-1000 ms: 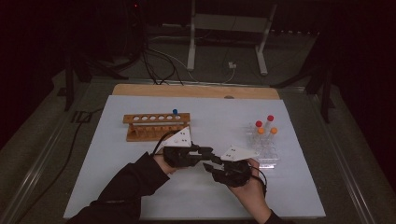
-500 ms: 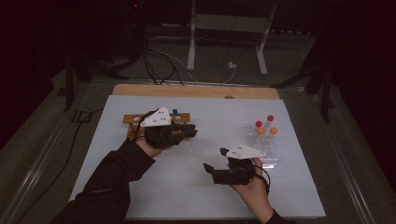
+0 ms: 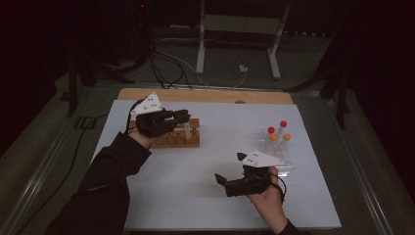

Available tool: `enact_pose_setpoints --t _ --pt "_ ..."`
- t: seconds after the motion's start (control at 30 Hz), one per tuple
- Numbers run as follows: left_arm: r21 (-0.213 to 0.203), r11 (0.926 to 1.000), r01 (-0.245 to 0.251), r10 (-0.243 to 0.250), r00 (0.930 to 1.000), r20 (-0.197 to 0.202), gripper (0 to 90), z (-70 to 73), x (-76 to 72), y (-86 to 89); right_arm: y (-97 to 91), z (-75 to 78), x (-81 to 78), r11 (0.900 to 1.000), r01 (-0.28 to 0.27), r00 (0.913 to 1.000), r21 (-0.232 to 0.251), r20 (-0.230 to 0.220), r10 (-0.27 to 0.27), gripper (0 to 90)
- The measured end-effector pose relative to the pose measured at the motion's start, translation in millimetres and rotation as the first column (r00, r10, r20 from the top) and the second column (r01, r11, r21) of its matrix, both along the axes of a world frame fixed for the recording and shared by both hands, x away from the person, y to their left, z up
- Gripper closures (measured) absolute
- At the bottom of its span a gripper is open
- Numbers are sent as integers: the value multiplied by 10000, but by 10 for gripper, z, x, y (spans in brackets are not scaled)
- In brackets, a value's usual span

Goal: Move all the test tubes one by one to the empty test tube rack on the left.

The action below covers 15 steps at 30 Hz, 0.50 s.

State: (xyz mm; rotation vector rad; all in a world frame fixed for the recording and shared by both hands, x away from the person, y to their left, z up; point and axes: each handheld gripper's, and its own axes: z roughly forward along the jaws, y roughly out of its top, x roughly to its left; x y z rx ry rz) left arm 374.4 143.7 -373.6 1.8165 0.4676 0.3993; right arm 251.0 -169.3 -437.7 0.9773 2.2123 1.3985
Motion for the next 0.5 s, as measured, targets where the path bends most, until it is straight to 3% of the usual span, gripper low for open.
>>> enact_pose_setpoints --t 0.27,0.5 --pt "-16 9978 -663 663 9977 143 780 39 187 133 -22 4 4 10000 -1 10000 1 57 1 0" --pt "82 9923 -1240 1239 9923 80 780 -43 383 207 -27 13 -7 10000 -28 9999 -5 151 28 0"
